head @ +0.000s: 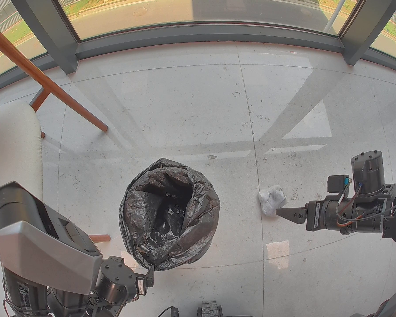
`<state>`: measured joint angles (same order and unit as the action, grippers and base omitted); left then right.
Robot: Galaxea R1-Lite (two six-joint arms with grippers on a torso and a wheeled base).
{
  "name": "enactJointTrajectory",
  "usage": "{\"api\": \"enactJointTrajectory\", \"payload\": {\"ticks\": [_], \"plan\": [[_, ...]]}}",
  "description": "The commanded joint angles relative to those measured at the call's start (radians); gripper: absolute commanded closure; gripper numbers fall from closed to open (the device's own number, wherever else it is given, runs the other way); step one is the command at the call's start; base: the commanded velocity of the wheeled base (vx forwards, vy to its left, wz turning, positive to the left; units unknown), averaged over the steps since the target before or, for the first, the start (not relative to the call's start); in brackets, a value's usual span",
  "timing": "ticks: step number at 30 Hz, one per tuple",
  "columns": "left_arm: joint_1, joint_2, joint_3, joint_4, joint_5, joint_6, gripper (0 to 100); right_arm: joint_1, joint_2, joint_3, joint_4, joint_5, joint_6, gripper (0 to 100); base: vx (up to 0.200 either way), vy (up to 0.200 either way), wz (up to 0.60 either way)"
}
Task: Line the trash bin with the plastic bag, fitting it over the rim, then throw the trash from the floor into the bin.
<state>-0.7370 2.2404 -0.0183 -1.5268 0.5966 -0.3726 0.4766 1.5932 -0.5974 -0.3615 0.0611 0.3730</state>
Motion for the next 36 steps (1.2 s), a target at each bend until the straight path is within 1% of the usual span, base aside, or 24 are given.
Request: {"api": "enactJointTrajectory", "payload": {"ticks": [1, 4, 6, 9, 11, 12, 13, 16, 18, 19, 20, 21, 24, 25, 27, 28, 29, 31, 32, 33, 34, 36], "plan": [[-0.012, 0.027, 0.011, -0.018, 0.000, 0.003, 0, 0.000, 0.001, 0.002, -0.001, 0.000, 0.001, 0, 0.000, 0.000, 0.00], [-0.024, -0.010, 0.004, -0.036, 0.000, 0.009, 0, -0.004, 0.004, 0.004, -0.001, 0.000, 0.001, 0, 0.000, 0.000, 0.00], [-0.024, -0.116, 0.004, -0.036, -0.003, 0.032, 0, -0.029, 0.008, 0.002, -0.001, 0.000, 0.001, 0, 0.000, 0.000, 0.00], [-0.027, -0.277, 0.000, -0.032, -0.018, 0.106, 0, -0.085, 0.025, -0.010, -0.001, -0.001, -0.008, 0, 0.000, 0.000, 0.00], [-0.028, -0.363, -0.015, -0.035, -0.054, 0.156, 0, -0.130, 0.070, -0.036, 0.004, -0.001, -0.012, 0, 0.000, 0.000, 0.00], [-0.028, -0.374, -0.019, -0.035, -0.061, 0.161, 0, -0.135, 0.077, -0.039, 0.004, -0.001, -0.014, 0, 0.000, 0.000, 0.00], [-0.038, -0.421, -0.037, -0.032, -0.112, 0.182, 0, -0.154, 0.116, -0.056, 0.004, -0.001, -0.016, 0, 0.000, 0.000, 0.00], [-0.048, -0.476, -0.061, -0.032, -0.176, 0.219, 0, -0.185, 0.198, -0.091, 0.003, -0.001, -0.034, 0, 0.000, 0.000, 0.00], [-0.055, -0.487, -0.078, -0.032, -0.204, 0.233, 0, -0.193, 0.246, -0.116, 0.001, -0.001, -0.048, 0, 0.000, 0.000, 0.00], [-0.055, -0.487, -0.078, -0.032, -0.204, 0.233, 0, -0.193, 0.246, -0.116, 0.001, -0.001, -0.048, 0, 0.000, 0.000, 0.00], [-0.064, -0.499, -0.112, -0.032, -0.238, 0.236, 0, -0.200, 0.301, -0.151, -0.001, -0.001, -0.065, 0, 0.000, 0.000, 0.00], [-0.064, -0.509, -0.137, -0.032, -0.255, 0.238, 0, -0.202, 0.332, -0.179, -0.001, -0.001, -0.074, 0, 0.000, 0.000, 0.00], [-0.064, -0.532, -0.198, -0.009, -0.281, 0.253, 0, -0.204, 0.383, -0.223, -0.001, -0.001, -0.086, 0, 0.000, 0.000, 0.00], [-0.064, -0.550, -0.239, 0.031, -0.294, 0.261, 0, -0.207, 0.407, -0.237, -0.001, -0.001, -0.094, 0, 0.000, 0.000, 0.00], [-0.065, -0.616, -0.331, 0.180, -0.330, 0.268, 0, -0.220, 0.449, -0.263, -0.002, -0.001, -0.123, 0, 0.000, 0.000, 0.00], [-0.065, -0.616, -0.331, 0.180, -0.330, 0.268, 0, -0.220, 0.449, -0.263, -0.002, -0.001, -0.123, 0, 0.000, 0.000, 0.00], [-0.067, -0.719, -0.446, 0.447, -0.359, 0.270, 0, -0.233, 0.488, -0.292, -0.002, 0.000, -0.141, 0, 0.000, 0.000, 0.00], [-0.067, -0.792, -0.540, 0.674, -0.368, 0.268, 0, -0.248, 0.531, -0.334, -0.002, 0.000, -0.144, 0, 0.000, 0.000, 0.00], [-0.067, -0.806, -0.560, 0.712, -0.370, 0.268, 0, -0.250, 0.538, -0.340, -0.002, 0.000, -0.144, 0, 0.000, 0.000, 0.00], [-0.065, -0.828, -0.604, 0.801, -0.366, 0.267, 0, -0.257, 0.561, -0.366, -0.002, 0.000, -0.144, 0, 0.000, 0.000, 0.00], [-0.065, -0.835, -0.626, 0.835, -0.366, 0.265, 0, -0.262, 0.574, -0.380, -0.002, 0.000, -0.144, 0, 0.000, 0.000, 0.00], [-0.065, -0.835, -0.657, 0.847, -0.365, 0.265, 0, -0.279, 0.622, -0.430, -0.001, 0.000, -0.144, 0, 0.000, 0.000, 0.00]]}}
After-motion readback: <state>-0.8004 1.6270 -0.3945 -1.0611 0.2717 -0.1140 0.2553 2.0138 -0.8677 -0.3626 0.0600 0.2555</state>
